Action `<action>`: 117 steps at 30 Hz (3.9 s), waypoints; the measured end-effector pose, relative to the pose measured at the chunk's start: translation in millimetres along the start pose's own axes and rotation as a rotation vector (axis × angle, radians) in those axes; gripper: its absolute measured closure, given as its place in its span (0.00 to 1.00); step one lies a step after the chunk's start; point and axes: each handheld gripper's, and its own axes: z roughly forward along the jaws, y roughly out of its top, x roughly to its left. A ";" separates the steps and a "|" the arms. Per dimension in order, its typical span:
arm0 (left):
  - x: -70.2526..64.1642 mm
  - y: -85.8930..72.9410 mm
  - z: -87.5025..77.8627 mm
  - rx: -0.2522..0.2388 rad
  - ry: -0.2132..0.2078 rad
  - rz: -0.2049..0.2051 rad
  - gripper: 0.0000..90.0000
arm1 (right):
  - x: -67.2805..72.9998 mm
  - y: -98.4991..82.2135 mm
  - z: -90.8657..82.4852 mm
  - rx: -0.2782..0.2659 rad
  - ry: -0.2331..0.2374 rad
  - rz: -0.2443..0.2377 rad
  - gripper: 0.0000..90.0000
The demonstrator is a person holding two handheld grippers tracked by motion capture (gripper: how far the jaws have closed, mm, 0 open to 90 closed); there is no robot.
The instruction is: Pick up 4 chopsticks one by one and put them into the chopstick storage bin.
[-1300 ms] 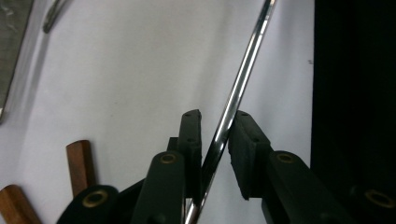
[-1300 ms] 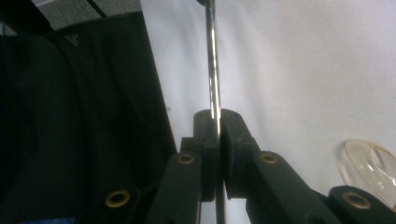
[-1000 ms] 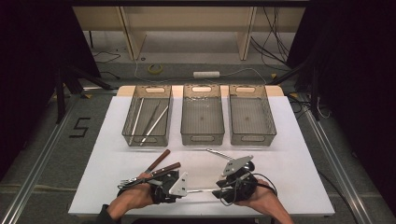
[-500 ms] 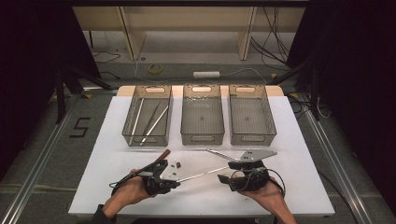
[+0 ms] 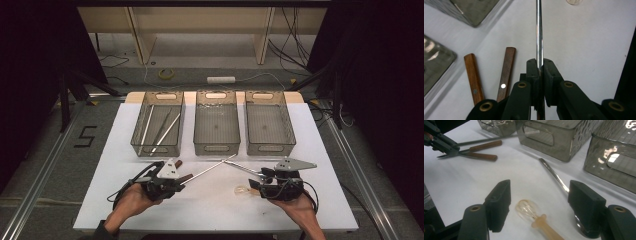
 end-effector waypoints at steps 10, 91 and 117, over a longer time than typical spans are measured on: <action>16.6 -6.1 -12.1 -0.051 0.056 -0.106 0.93 | -2.6 -2.8 -3.6 -0.003 0.002 0.003 0.40; 176.0 9.0 -10.6 -0.174 0.306 -0.636 0.93 | 7.5 -6.4 2.3 0.009 0.047 -0.022 0.33; 184.1 1.1 0.5 -0.099 0.357 -0.695 0.86 | 8.8 -5.8 2.4 0.016 0.052 -0.026 0.34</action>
